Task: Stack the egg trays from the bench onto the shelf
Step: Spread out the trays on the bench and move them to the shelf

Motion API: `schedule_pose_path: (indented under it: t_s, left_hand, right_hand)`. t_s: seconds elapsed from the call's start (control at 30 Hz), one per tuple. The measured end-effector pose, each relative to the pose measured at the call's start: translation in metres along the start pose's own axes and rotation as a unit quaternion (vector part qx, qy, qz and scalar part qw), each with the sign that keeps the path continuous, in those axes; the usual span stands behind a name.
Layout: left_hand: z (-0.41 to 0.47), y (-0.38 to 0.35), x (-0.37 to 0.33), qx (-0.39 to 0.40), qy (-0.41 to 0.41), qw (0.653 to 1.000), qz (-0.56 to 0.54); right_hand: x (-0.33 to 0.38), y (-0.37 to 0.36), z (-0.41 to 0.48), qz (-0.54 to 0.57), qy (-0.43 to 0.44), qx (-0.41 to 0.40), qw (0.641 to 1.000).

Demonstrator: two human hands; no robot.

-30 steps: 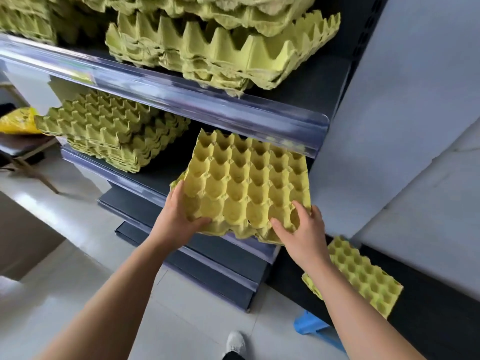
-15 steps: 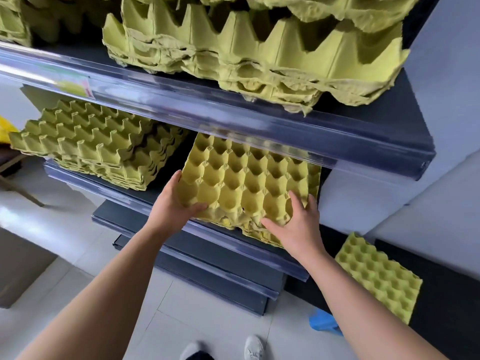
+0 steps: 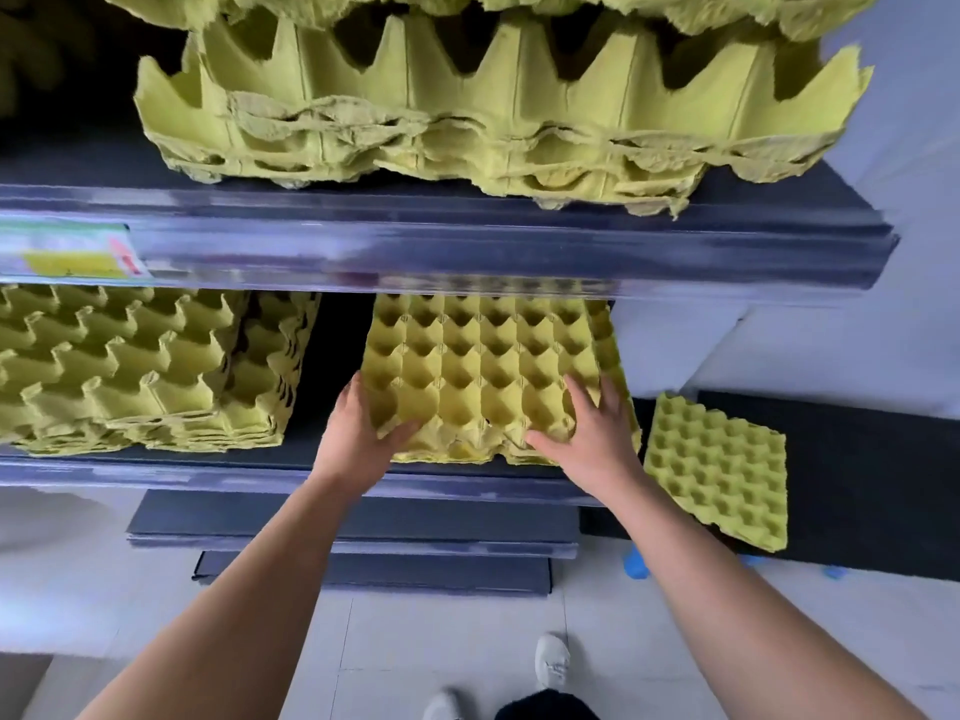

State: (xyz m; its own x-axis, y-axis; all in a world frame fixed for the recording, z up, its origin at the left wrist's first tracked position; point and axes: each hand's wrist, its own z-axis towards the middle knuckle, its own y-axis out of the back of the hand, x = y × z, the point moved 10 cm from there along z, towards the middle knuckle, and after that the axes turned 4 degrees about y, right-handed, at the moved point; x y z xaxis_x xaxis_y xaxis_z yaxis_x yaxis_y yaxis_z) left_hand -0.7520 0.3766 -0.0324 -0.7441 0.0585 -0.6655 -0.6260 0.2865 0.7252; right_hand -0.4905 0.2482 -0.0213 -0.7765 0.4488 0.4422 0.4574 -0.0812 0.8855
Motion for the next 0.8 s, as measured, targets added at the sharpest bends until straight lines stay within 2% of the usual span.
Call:
schedule_pose_path:
  t_s: [0.13, 0.2, 0.33, 0.53, 0.67, 0.8]
  left_hand:
    - [-0.006, 0.006, -0.025, -0.059, -0.076, 0.984, 0.152]
    - [-0.015, 0.003, -0.049, -0.075, -0.132, 0.971, 0.183]
    - [-0.043, -0.020, -0.104, -0.083, -0.236, 0.951, 0.182]
    - [-0.089, -0.090, -0.182, -0.041, -0.339, 0.925, 0.169]
    - [-0.118, -0.155, -0.232, -0.006, -0.374, 0.913, 0.163]
    - [-0.136, -0.230, -0.269, 0.030, -0.370, 0.914, 0.166]
  right_hand:
    - [0.004, 0.011, -0.011, 0.004, 0.020, -0.054, 0.998]
    - [0.004, 0.021, -0.022, 0.013, 0.037, -0.078, 0.996]
    - [-0.014, 0.053, -0.051, -0.001, 0.059, -0.142, 0.988]
    - [-0.095, 0.085, -0.089, -0.015, 0.014, -0.185, 0.982]
    - [-0.166, 0.109, -0.112, -0.031, -0.020, -0.200, 0.979]
    - [-0.241, 0.126, -0.123, -0.025, -0.039, -0.186, 0.982]
